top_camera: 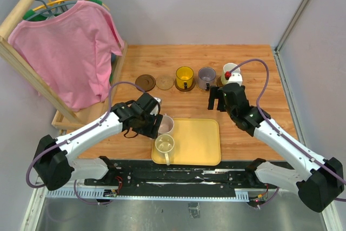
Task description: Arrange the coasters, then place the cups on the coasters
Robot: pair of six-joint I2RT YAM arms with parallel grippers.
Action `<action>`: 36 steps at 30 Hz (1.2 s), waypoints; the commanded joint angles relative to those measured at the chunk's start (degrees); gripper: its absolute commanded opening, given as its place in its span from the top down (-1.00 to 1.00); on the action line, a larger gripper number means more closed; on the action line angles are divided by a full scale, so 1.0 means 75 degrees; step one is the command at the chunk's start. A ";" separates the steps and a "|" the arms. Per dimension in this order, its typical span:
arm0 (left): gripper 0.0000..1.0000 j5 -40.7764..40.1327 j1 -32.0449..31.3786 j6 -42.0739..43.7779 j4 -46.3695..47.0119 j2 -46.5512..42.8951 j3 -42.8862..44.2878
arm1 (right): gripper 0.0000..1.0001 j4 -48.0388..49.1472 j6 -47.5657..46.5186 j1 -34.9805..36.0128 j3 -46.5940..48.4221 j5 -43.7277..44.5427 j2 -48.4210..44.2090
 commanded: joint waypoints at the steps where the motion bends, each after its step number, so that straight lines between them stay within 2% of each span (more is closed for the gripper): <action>1: -0.28 0.0260 -0.0111 -0.0153 0.0552 -0.0222 -0.0031 | -0.79 0.0131 0.0098 -0.0135 -0.0107 -0.0055 0.0003; 10: -0.14 0.0327 -0.0162 -0.0198 0.1033 -0.0128 -0.0036 | -0.76 0.0159 0.0152 -0.0153 -0.0210 -0.0097 -0.0011; 20: -0.09 0.0429 -0.0525 -0.0132 0.1053 0.0475 0.0096 | -0.76 0.0161 0.0181 -0.0200 -0.0252 -0.0098 -0.0036; 28: -0.08 0.0520 -0.0580 -0.0227 0.1443 0.0505 -0.0133 | -0.75 0.0189 0.0183 -0.0223 -0.0259 -0.0182 0.0017; 36: 0.17 0.0658 -0.0635 -0.0360 0.2022 0.0582 -0.0411 | -0.73 0.0200 0.0216 -0.0235 -0.0295 -0.0259 0.0024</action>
